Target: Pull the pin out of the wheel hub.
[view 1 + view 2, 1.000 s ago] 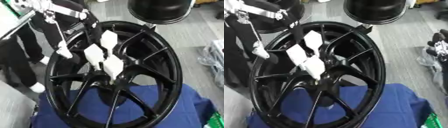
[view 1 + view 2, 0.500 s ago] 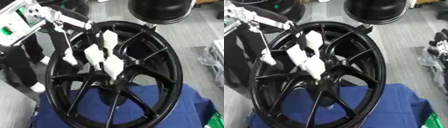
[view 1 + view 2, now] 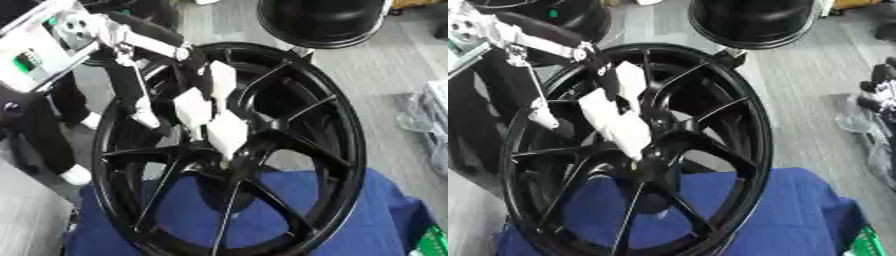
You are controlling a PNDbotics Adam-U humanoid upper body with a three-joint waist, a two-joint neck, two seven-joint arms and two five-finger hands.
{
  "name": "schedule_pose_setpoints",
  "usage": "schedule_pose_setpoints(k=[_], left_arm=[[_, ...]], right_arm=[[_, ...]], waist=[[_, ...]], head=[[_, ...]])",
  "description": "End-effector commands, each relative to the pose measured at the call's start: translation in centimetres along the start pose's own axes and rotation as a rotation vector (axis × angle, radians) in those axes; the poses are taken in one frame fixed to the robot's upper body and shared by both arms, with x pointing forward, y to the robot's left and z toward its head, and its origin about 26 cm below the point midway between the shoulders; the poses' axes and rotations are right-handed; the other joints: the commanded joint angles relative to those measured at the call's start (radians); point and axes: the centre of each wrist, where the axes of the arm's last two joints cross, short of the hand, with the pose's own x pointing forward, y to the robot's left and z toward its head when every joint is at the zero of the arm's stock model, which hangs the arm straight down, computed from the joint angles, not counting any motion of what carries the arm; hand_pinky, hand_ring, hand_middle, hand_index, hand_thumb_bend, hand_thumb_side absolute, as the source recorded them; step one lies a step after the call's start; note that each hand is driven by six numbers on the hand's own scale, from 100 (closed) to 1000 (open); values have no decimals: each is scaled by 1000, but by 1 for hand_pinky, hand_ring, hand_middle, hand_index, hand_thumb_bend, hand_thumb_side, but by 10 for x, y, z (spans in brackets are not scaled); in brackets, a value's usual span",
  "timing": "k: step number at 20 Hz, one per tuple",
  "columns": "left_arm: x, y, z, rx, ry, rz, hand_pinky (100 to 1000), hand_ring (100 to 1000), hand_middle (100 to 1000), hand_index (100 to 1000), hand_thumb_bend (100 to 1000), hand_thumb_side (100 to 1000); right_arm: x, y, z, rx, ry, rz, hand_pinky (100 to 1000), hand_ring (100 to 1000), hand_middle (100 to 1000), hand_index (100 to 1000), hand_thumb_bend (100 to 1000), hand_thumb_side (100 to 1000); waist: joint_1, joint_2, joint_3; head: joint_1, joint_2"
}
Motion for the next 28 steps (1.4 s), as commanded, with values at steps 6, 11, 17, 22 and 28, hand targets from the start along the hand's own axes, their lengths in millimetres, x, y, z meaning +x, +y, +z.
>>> schedule_pose_setpoints(k=[6, 11, 17, 22, 28], left_arm=[[-6, 5, 12, 14, 69, -45, 839, 817, 789, 781, 547, 156], [-9, 5, 11, 14, 80, -50, 839, 816, 794, 787, 554, 156], [-9, 7, 10, 22, 81, -50, 836, 814, 790, 785, 545, 172], [-6, 7, 5, 14, 53, -42, 829, 798, 755, 775, 527, 173], [-5, 5, 1, -2, 61, -53, 770, 695, 598, 686, 470, 100]], right_arm=[[8, -2, -3, 12, -24, 15, 780, 802, 823, 861, 228, 506], [8, -2, -3, 13, -22, 15, 779, 801, 823, 860, 229, 507], [7, -2, -3, 17, -20, 16, 780, 800, 822, 860, 228, 508], [7, -2, -3, 14, -19, 15, 780, 800, 822, 860, 226, 510], [7, -2, -3, 11, -19, 12, 780, 800, 823, 860, 222, 513]], waist=[[-5, -18, 0], [-6, -18, -2], [-6, -18, -2], [-6, -18, -3], [-5, -18, -3]], head=[[3, -16], [4, -18], [4, -16], [5, -16], [5, -15]])
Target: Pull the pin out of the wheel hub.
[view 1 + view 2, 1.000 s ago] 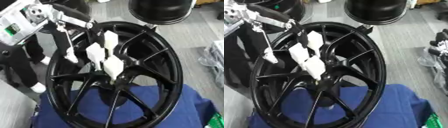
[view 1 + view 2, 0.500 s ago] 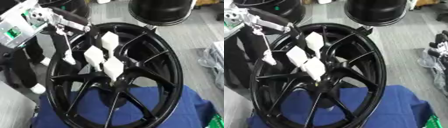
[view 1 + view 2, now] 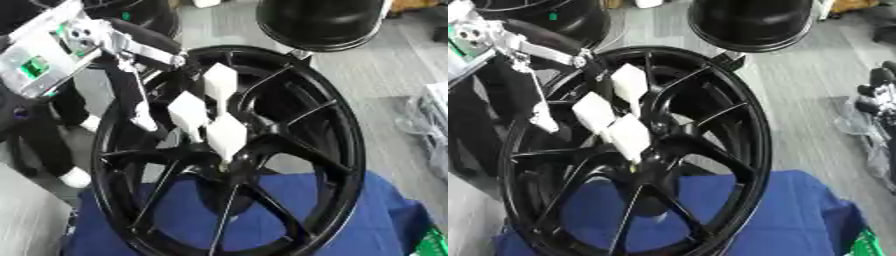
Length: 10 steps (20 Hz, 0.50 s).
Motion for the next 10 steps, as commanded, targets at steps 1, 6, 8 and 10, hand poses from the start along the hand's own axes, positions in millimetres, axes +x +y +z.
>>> schedule_pose_setpoints(k=[1, 6, 8, 10], left_arm=[[2, 6, 7, 8, 20, -29, 752, 674, 574, 663, 452, 100], [1, 5, 6, 4, 37, -22, 704, 597, 486, 566, 262, 100], [1, 7, 7, 10, 51, -21, 676, 566, 444, 518, 209, 100], [3, 11, 11, 25, 68, -32, 628, 519, 371, 444, 200, 100]], right_arm=[[8, -3, -3, 3, -25, 11, 780, 800, 823, 860, 221, 514], [8, -3, -3, 4, -25, 10, 780, 801, 824, 861, 221, 516], [8, -2, -3, 4, -25, 10, 780, 801, 824, 861, 221, 516], [7, -3, -3, 3, -24, 10, 780, 801, 824, 861, 220, 516]], waist=[[-3, -19, 0], [-3, -19, 0], [-3, -20, 0], [-3, -20, 1]], head=[[5, -8], [5, -7], [7, -6], [8, -5]])
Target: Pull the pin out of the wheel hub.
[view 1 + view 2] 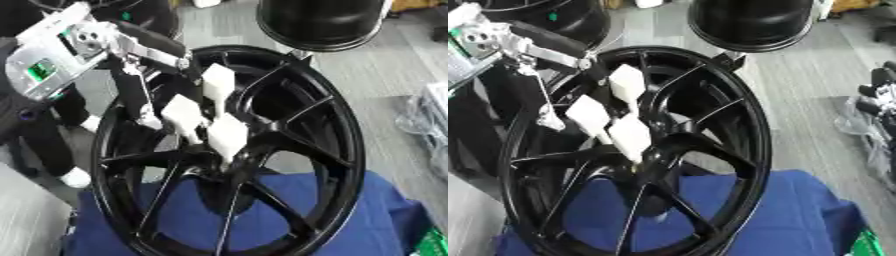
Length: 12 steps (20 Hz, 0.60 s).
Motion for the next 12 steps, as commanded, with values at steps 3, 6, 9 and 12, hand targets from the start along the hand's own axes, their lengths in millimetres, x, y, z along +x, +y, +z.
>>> schedule_pose_setpoints(k=[3, 6, 9, 12], left_arm=[[2, 17, 18, 54, 56, -43, 595, 494, 341, 412, 233, 100], [6, 27, 28, 97, 64, -69, 576, 482, 330, 401, 273, 100], [14, 41, 48, 168, 73, -104, 559, 468, 318, 392, 327, 100], [22, 51, 70, 233, 85, -132, 552, 461, 310, 385, 373, 100]], right_arm=[[7, -3, -3, 3, -24, 11, 780, 801, 824, 861, 220, 517], [7, -3, -3, 1, -24, 10, 780, 801, 824, 861, 219, 517], [7, -4, -2, -2, -25, 10, 780, 801, 825, 861, 219, 517], [7, -4, -2, -5, -26, 10, 780, 801, 825, 861, 219, 516]], waist=[[-4, -21, 3], [-4, -22, 5], [-4, -23, 8], [-5, -24, 10]], head=[[5, -4], [3, -3], [0, -1], [-3, -2]])
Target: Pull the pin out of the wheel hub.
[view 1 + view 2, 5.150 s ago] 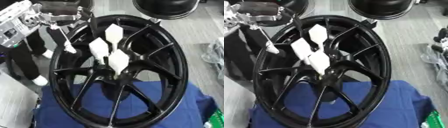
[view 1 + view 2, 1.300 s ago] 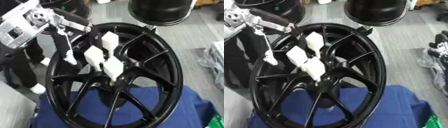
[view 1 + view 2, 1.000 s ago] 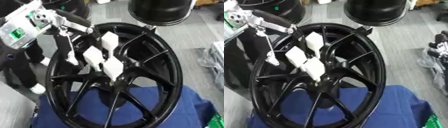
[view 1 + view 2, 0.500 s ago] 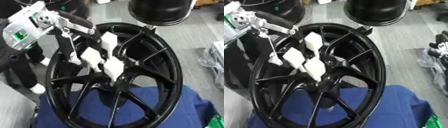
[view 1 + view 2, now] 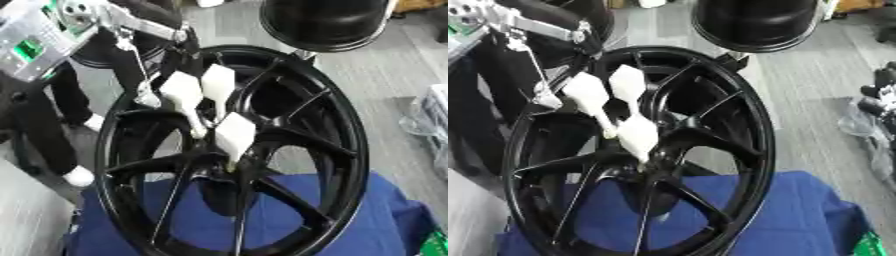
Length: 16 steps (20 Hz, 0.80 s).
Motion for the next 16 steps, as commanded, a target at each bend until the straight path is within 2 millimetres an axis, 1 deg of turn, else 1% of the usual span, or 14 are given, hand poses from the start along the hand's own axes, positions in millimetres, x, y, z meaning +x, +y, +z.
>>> schedule_pose_setpoints(k=[1, 3, 5, 7, 9, 12, 14, 16], left_arm=[[6, 27, 40, 108, 49, -57, 551, 460, 309, 385, 381, 100], [8, 34, 64, 169, 80, -63, 549, 456, 304, 380, 404, 100], [3, 33, 97, 248, 138, -52, 548, 454, 298, 375, 401, 100], [-2, 22, 126, 309, 207, -32, 548, 453, 299, 376, 405, 100], [-10, 6, 150, 350, 289, 2, 550, 453, 298, 376, 401, 100], [-22, -20, 174, 388, 403, 65, 553, 453, 297, 376, 384, 100], [-32, -39, 184, 396, 477, 112, 559, 457, 301, 379, 376, 100], [-42, -56, 189, 391, 539, 152, 564, 460, 304, 382, 361, 100]], right_arm=[[8, -4, -2, -3, -27, 12, 779, 801, 825, 861, 219, 516], [8, -5, -2, -8, -28, 13, 779, 801, 825, 861, 219, 516], [8, -7, -2, -16, -31, 18, 779, 802, 826, 861, 219, 515], [9, -9, -2, -25, -37, 23, 779, 802, 826, 861, 219, 515], [10, -11, -2, -36, -44, 26, 779, 802, 826, 861, 218, 514], [12, -13, -1, -50, -51, 31, 779, 802, 826, 861, 217, 515], [12, -14, -1, -61, -57, 31, 779, 802, 827, 860, 216, 514], [13, -15, -1, -69, -62, 28, 779, 802, 827, 860, 216, 513]], waist=[[-5, -24, 4], [-4, -23, 11], [-3, -20, 20], [-2, -17, 26], [-1, -12, 32], [-3, -5, 38], [-5, -1, 41], [-8, 2, 43]], head=[[-5, -2], [-8, 0], [-17, 3], [-24, 3], [-29, 0], [-34, -5], [-39, -8], [-42, -8]])
